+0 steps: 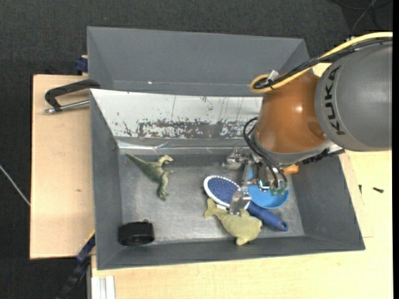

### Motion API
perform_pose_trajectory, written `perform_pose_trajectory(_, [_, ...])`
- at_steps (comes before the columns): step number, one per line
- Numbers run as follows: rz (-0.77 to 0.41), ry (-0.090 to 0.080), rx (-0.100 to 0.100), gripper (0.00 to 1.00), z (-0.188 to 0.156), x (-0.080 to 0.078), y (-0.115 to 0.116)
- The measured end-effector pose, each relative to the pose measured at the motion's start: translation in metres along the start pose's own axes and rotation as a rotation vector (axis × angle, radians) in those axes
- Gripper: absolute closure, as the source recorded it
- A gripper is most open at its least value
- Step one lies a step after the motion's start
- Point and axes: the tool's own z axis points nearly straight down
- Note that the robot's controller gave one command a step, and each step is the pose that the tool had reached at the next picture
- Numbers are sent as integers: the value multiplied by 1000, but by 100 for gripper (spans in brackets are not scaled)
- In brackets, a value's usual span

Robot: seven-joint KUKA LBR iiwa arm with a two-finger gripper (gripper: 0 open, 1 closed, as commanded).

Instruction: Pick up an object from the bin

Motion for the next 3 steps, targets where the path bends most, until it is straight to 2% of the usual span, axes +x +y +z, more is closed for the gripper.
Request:
perform_pose_trajectory(1, [150,-6,-1,0,45,10,11])
perform_pose_trajectory(2, [150,-8,-2,100,43,9,11])
perform_pose_trajectory(3, [162,-20,-2,100,-98,1,12])
